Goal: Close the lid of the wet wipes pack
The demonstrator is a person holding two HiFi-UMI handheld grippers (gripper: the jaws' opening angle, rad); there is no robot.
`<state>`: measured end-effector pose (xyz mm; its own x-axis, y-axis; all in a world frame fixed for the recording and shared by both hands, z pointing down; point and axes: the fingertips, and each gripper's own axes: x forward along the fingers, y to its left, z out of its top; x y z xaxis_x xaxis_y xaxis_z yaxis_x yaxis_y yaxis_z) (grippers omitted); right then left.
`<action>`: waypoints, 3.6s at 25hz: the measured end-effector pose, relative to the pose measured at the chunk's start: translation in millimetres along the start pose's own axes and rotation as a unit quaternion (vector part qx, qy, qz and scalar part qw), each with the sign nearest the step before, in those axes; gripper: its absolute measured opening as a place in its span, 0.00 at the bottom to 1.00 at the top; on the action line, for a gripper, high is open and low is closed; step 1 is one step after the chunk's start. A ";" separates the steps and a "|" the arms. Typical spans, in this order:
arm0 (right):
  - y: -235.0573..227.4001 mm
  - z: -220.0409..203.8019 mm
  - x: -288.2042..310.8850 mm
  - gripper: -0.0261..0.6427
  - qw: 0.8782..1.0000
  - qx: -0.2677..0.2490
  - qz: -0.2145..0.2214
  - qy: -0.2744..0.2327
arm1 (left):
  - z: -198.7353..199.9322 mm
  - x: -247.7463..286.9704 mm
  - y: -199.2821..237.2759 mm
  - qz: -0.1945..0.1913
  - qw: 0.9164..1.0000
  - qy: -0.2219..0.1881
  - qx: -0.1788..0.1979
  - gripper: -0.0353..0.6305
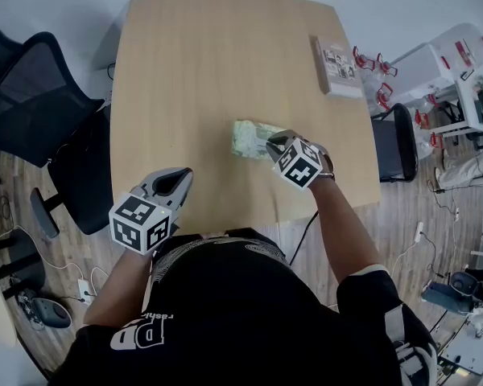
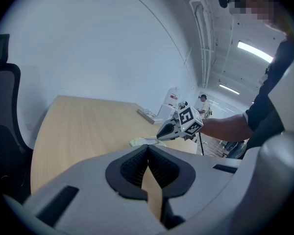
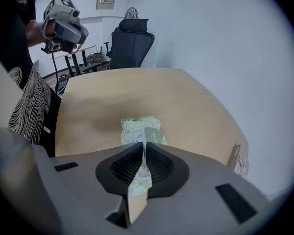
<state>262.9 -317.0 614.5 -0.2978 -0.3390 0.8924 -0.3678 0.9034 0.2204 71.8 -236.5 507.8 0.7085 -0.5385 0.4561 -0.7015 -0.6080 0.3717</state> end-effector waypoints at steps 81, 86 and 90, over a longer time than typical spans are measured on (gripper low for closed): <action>37.4 26.7 -29.9 0.05 0.941 0.287 -0.108 -0.141 | 5.6 -36.9 19.7 -0.067 0.997 -0.009 0.038 0.08; 68.3 55.5 -66.9 0.05 0.898 0.363 -0.106 -0.225 | 7.5 -42.6 12.6 -0.101 0.993 -0.007 0.052 0.08; 103.0 78.6 -93.5 0.05 0.863 0.410 -0.092 -0.281 | 4.9 -46.3 2.4 -0.131 0.989 -0.001 0.062 0.08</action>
<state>183.6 -212.9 522.8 -0.4630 -0.7387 0.4898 -0.8855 0.4090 -0.2203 37.6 -215.8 483.6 0.8652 -0.3537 0.3554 -0.4787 -0.7935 0.3757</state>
